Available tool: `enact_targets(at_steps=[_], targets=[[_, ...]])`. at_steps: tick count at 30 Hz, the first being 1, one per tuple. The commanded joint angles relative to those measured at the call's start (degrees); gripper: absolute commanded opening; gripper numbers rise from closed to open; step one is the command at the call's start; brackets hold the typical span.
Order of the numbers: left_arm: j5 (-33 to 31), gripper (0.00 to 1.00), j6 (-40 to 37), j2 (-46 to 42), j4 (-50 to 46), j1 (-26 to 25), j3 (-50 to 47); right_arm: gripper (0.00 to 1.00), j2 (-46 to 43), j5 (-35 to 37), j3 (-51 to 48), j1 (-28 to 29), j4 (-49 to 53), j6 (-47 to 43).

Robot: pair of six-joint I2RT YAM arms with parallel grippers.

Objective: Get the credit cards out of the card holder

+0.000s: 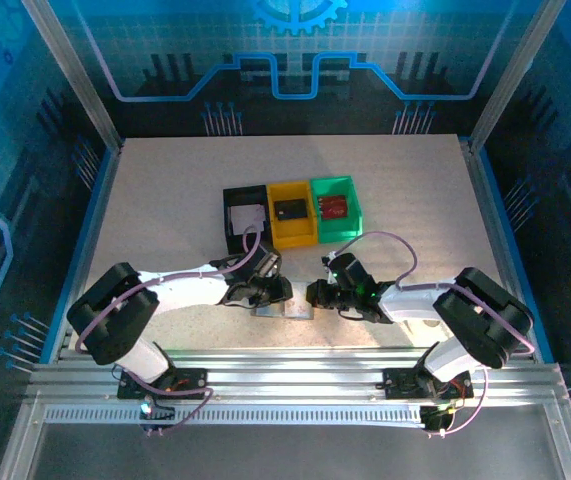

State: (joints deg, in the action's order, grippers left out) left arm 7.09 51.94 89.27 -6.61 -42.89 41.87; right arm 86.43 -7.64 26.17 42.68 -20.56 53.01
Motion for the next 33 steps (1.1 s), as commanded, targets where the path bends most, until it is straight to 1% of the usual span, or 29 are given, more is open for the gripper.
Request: enact_targets(at_steps=[1, 8, 9, 10, 12, 22, 33], targets=[[-0.96, 0.28, -1.58, 0.45, -1.26, 0.11, 0.73, 0.0, 1.34, -0.37, -1.0, -0.49, 1.4, 0.56], [-0.59, 0.28, -1.03, 1.67, -0.28, -0.37, 1.11, 0.0, 1.55, -0.79, -0.91, -0.47, 1.22, 0.6], [-0.5, 0.26, -0.97, 1.78, -0.08, -0.37, 1.11, 0.0, 1.62, -0.82, -0.9, -0.49, 1.22, 0.66], [-0.41, 0.23, -0.97, 1.91, 0.1, -0.44, 1.1, 0.0, 1.59, -0.89, -0.93, -0.47, 1.24, 0.69], [-0.41, 0.21, -0.86, 1.91, 0.11, -0.51, 1.18, 0.0, 1.59, -0.94, -0.88, -0.47, 1.39, 0.65], [-0.75, 0.21, -0.65, 1.43, 0.19, -0.5, 1.47, 0.0, 2.06, -1.2, -1.08, -0.44, 0.89, 0.78], [-1.02, 0.17, -0.07, 0.59, 1.69, -0.45, 0.77, 0.0, 4.18, -2.03, -1.87, -0.24, -1.76, 1.74]])
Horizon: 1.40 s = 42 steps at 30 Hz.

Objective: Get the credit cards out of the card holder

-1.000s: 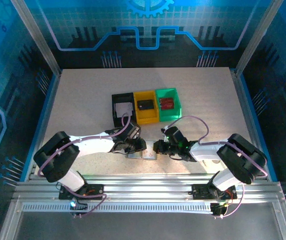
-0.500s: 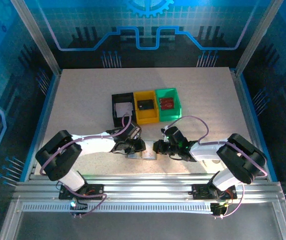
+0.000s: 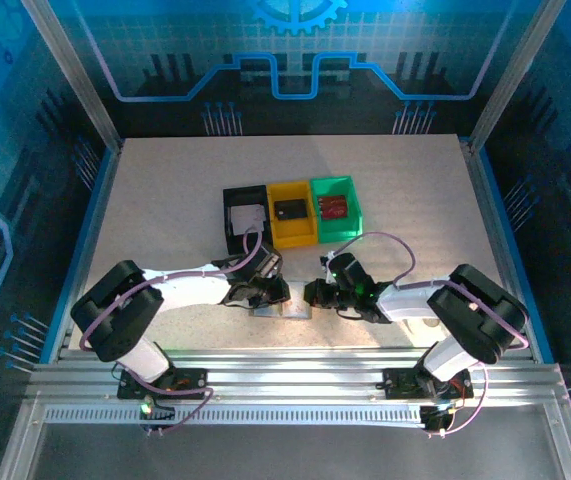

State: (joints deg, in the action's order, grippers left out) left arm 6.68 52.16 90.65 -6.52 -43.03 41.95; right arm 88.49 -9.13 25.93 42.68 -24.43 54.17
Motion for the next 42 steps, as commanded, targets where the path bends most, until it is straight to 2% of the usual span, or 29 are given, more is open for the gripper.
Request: enact_targets(at_steps=[1, 27, 42], targets=[[-0.68, 0.16, -0.25, -0.98, 1.68, -0.31, 0.59, 0.0, 2.13, -0.58, -1.67, -0.26, 1.97, 0.62], [-3.38, 0.0, 0.3, -4.96, 2.57, -0.36, -2.14, 0.0, 2.48, -0.57, -2.41, -0.16, 1.05, 0.89], [-4.48, 0.0, 0.08, -6.69, 2.13, -0.26, -3.54, 0.0, 2.82, -0.26, -2.75, -0.18, 1.02, 1.12]])
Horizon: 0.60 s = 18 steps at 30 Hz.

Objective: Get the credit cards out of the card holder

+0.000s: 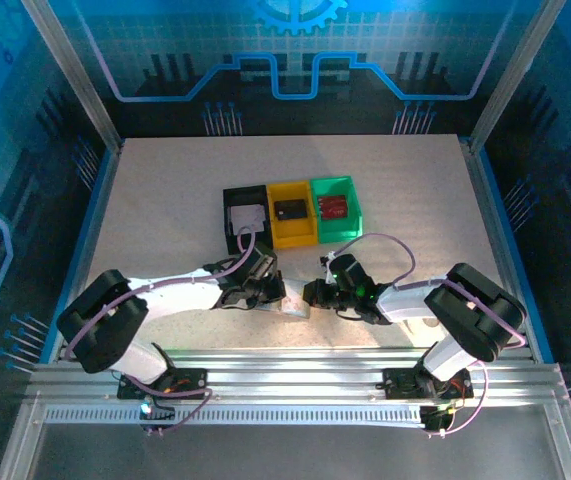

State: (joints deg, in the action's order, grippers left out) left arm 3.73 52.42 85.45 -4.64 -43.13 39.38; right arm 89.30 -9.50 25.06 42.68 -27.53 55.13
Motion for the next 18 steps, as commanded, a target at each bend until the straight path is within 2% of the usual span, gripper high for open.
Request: enact_targets(at_steps=[1, 18], targets=[[-1.57, 0.0, -0.2, -1.65, 0.21, -0.14, -1.01, 0.0, 2.0, 0.08, -1.86, -0.19, 4.11, 0.15], [-1.53, 0.0, -0.39, -3.03, 0.16, 0.93, -2.02, 0.0, 2.46, -0.36, -2.0, -0.31, 3.7, -0.1]])
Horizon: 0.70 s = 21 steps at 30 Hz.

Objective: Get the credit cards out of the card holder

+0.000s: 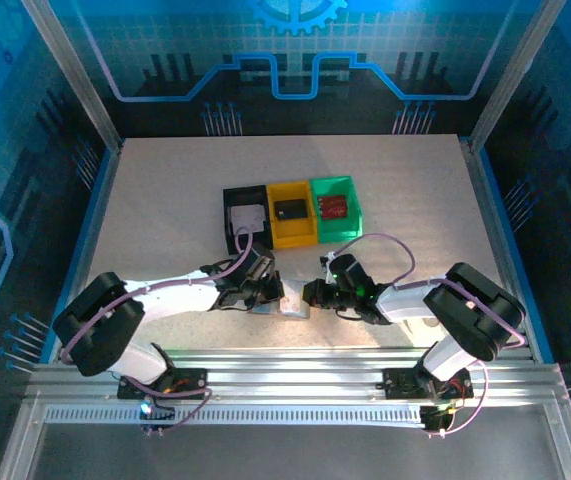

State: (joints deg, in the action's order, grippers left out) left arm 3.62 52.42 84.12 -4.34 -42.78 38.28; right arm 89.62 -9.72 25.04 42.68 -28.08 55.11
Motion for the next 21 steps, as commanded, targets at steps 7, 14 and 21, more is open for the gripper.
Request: enact_targets(at_steps=[7, 14, 21], targets=[[-1.2, 0.0, -0.64, -2.96, -0.4, 1.6, -1.63, 0.0, 2.45, -0.39, -1.87, -0.3, 4.26, -0.18], [-0.85, 0.0, -0.85, -3.76, -0.67, 2.44, -2.16, 0.0, 2.66, -0.39, -1.75, -0.31, 4.21, -0.18], [0.49, 0.0, -0.69, -3.88, 0.35, 2.94, -2.77, 0.0, 1.93, -0.53, -1.09, -0.26, 5.37, -0.64]])
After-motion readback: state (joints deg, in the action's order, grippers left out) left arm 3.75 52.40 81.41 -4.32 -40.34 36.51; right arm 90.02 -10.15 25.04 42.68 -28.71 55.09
